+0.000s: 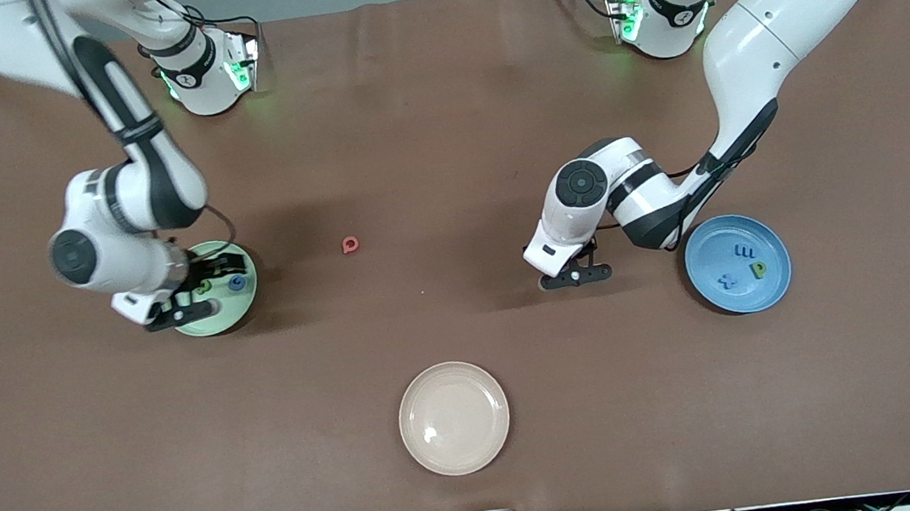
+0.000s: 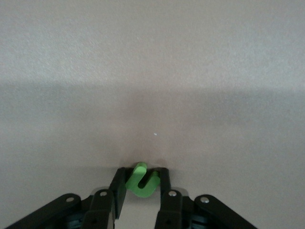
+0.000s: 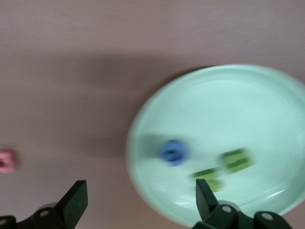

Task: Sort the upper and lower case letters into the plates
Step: 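Grasp the pink Q with the right gripper while the left gripper places u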

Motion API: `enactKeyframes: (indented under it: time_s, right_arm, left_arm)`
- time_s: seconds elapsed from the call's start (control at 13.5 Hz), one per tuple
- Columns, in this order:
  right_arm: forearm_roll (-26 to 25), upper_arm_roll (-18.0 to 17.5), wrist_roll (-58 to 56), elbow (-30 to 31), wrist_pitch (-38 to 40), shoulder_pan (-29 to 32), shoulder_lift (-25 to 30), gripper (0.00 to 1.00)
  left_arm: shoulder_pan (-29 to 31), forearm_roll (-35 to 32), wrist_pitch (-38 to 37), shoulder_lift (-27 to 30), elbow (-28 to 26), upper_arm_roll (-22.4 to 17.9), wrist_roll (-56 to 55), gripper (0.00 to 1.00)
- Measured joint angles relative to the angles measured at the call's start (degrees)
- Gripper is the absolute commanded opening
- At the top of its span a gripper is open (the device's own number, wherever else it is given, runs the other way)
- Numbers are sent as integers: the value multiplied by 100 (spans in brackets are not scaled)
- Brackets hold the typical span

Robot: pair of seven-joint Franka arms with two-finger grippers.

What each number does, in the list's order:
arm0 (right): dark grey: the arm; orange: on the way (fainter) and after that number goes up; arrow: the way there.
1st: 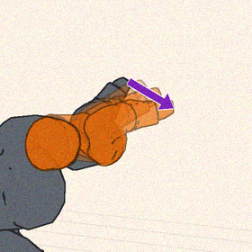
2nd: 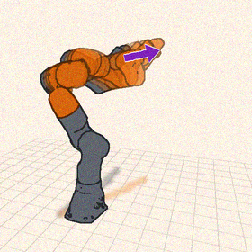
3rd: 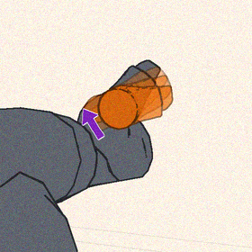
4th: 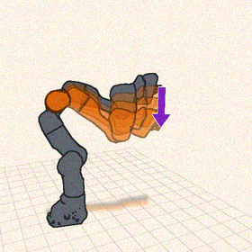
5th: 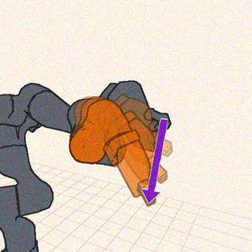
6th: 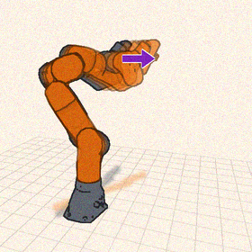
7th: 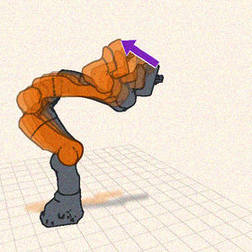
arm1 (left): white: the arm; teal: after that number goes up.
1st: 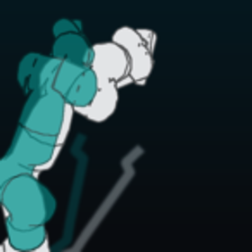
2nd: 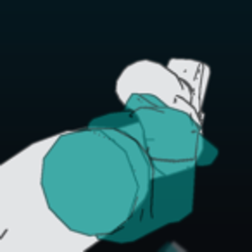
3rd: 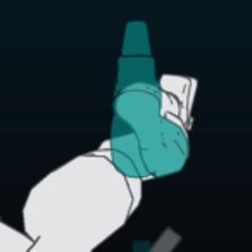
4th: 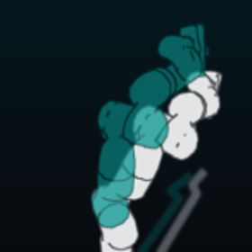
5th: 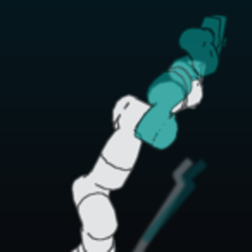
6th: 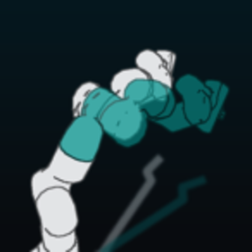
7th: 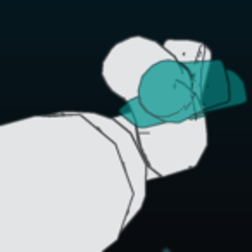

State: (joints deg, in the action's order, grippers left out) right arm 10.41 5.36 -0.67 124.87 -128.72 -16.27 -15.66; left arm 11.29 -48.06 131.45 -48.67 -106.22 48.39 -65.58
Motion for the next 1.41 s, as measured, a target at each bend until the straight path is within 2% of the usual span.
enactKeyframes:
  time_s: [0.15,0.3,0.59,0.82,0.96,1.11,1.41]
  right_arm:
    - [3,-22,1156,6,-54,-639,32,100]
    - [4,-30,2049,37,-301,-1155,28,100]
    - [4,-29,2976,108,-910,-1740,-130,99]
    - [4,-27,3308,123,-1405,-1976,-490,88]
    - [4,-27,3381,123,-1596,-2050,-665,81]
    - [4,-25,3435,123,-1700,-2065,-738,78]
    - [4,-25,3770,158,-1948,-2244,-855,78]
  left_arm:
    - [69,0,-92,48,43,30,1,19]
    - [363,0,-506,95,74,370,89,19]
    - [1702,0,-1786,162,3,1581,958,19]
    - [2853,-1,-2083,182,-356,2126,1817,19]
    - [3480,-62,-2087,184,-619,2215,2388,19]
    - [3935,-273,-2084,183,-809,2216,2816,19]
    - [4318,-634,-1998,174,-930,2098,3382,19]
